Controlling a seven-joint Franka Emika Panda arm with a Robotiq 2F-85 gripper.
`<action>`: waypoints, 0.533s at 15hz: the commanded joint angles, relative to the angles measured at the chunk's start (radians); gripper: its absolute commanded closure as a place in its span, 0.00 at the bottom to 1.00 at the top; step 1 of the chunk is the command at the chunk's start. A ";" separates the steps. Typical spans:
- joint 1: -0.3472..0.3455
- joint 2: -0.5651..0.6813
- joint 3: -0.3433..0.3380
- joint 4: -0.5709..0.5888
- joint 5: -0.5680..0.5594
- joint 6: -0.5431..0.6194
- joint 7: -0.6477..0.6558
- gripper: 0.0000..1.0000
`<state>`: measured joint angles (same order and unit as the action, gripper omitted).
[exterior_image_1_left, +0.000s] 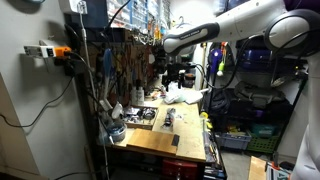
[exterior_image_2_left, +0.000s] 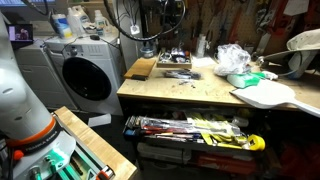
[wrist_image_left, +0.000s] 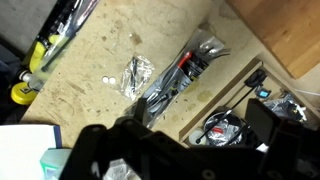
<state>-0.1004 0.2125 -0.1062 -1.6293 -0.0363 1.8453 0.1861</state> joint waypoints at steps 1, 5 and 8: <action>0.014 -0.111 -0.002 -0.126 -0.052 -0.022 0.006 0.00; 0.006 -0.177 -0.003 -0.225 -0.046 0.008 0.017 0.00; 0.004 -0.136 0.000 -0.165 -0.037 -0.019 0.002 0.00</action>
<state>-0.0955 0.0752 -0.1064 -1.7972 -0.0733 1.8286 0.1886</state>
